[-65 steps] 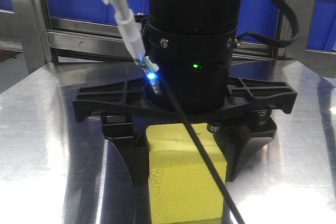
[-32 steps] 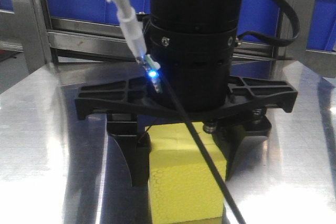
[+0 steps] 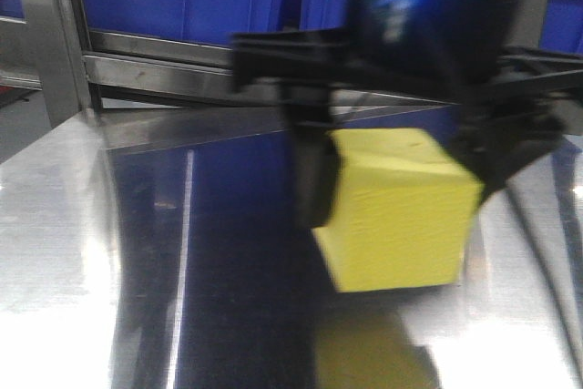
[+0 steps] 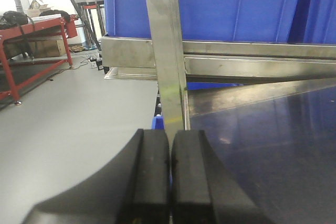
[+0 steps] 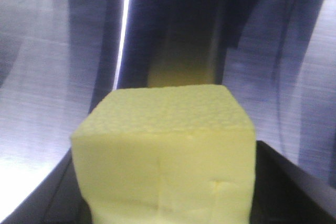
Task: Place yellow foam block on left shelf second layer
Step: 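Lift the yellow foam cube off the table with the right gripper, then hold the cube in the right gripper and back away from the table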
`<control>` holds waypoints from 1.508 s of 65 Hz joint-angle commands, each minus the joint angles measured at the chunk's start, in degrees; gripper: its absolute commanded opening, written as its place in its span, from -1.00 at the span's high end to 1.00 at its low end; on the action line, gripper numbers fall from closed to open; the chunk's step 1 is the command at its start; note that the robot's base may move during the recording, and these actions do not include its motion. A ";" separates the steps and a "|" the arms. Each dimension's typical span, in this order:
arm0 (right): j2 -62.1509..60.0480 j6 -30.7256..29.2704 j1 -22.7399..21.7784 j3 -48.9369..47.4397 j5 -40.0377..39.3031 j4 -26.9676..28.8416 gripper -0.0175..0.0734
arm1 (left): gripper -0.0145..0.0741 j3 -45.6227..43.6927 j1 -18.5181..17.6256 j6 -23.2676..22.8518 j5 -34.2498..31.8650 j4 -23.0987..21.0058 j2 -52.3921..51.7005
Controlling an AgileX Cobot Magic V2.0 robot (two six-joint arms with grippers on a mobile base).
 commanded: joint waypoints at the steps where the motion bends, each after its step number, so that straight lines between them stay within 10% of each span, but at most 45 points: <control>1: -6.63 -3.03 -3.83 2.36 -2.89 0.26 -0.43 | 0.36 1.43 0.07 -0.27 -4.70 -0.35 -1.25; 49: -45.62 -41.75 -42.63 30.73 -19.73 2.92 -0.43 | 0.36 1.43 0.07 -0.27 -4.70 -0.35 -1.25; 98: -72.55 -41.70 -45.24 42.32 -45.62 3.99 -0.43 | 0.36 1.43 0.07 -0.27 -4.70 -0.35 -1.25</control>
